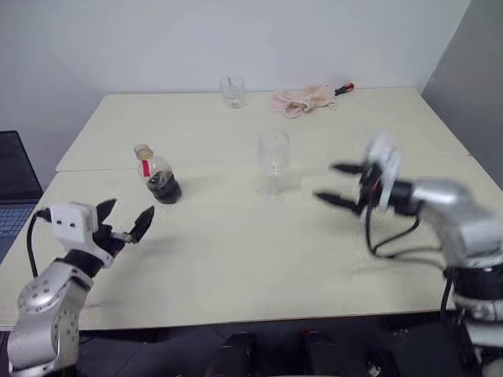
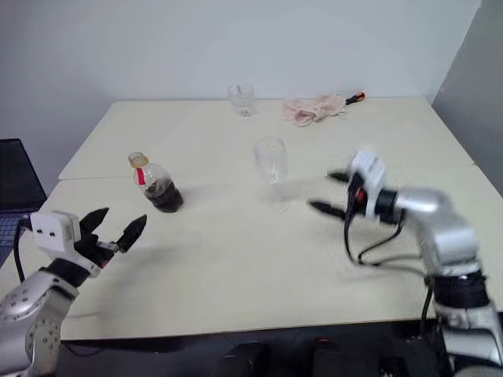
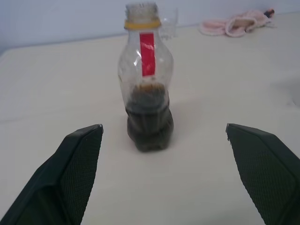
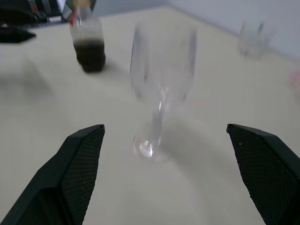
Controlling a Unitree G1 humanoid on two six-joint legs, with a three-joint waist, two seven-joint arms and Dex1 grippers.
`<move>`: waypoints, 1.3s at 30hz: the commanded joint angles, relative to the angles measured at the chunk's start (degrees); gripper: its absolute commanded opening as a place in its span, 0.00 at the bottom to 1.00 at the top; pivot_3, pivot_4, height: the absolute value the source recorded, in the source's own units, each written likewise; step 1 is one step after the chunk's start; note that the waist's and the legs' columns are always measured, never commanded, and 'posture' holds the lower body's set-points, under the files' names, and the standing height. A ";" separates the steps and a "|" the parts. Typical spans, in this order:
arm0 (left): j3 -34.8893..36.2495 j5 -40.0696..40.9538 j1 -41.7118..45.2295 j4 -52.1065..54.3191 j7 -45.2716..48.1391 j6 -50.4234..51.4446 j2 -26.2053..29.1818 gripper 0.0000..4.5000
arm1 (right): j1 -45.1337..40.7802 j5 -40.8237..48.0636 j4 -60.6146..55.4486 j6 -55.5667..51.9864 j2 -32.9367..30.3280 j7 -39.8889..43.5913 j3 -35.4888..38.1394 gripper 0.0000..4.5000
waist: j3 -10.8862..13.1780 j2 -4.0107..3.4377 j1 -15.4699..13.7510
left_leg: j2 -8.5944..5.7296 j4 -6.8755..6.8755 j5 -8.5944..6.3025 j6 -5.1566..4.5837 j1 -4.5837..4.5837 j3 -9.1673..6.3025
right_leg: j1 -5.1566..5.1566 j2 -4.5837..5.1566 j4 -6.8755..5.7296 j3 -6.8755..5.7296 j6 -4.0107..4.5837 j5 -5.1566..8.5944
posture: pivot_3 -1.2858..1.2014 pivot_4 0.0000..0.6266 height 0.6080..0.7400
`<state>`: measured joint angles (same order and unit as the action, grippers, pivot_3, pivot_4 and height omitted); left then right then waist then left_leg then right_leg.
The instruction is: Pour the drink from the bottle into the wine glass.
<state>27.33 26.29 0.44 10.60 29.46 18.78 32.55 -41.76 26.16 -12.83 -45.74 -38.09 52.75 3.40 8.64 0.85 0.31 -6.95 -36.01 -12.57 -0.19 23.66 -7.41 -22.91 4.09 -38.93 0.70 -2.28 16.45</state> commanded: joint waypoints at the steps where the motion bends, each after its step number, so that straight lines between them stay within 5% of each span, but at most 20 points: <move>1: -2.28 -1.91 4.98 -5.26 1.38 -0.70 2.35 1.00 | -5.54 4.51 -2.68 -4.17 -0.88 3.15 -2.08 0.99 | -0.05 0.10 0.02 | 0.06 -0.01 0.00 0.02 0.05 0.00 | -0.01 -0.03 0.04 -0.04 0.03 0.03 | 0.52 0.24 1.00; 25: -14.67 -12.59 32.52 -47.15 12.08 -18.80 2.54 1.00 | -10.34 5.37 -6.59 -4.19 -1.72 4.04 -7.95 0.99 | 0.01 0.28 0.20 | 0.11 -0.10 0.11 0.24 0.28 0.16 | -0.30 -0.06 -0.08 0.08 0.06 -0.01 | 0.52 0.24 1.00; 35: -16.47 -15.67 39.94 -56.91 12.15 -24.66 1.72 0.40 | -8.74 5.17 -9.36 -6.04 -3.66 1.50 -6.96 1.00 | 0.02 0.31 0.30 | 0.11 -0.12 0.12 0.25 0.32 0.16 | -0.32 -0.07 -0.09 0.08 0.05 -0.02 | 0.52 0.24 1.00; 39: -16.73 -17.10 40.98 -56.60 11.60 -26.01 4.19 0.34 | -4.61 4.83 -11.29 -5.65 -4.81 -0.96 -4.90 1.00 | 0.04 0.38 0.36 | 0.11 -0.12 0.12 0.25 0.32 0.15 | -0.32 -0.07 -0.10 0.08 0.05 -0.02 | 0.52 0.24 1.00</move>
<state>10.28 9.86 39.66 -47.54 40.97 -5.69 34.32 -47.16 30.54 -22.00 -51.88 -42.16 53.00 -4.41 8.68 1.22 0.67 -6.84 -36.13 -12.45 0.06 23.99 -7.26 -23.23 4.02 -39.03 0.77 -2.23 16.43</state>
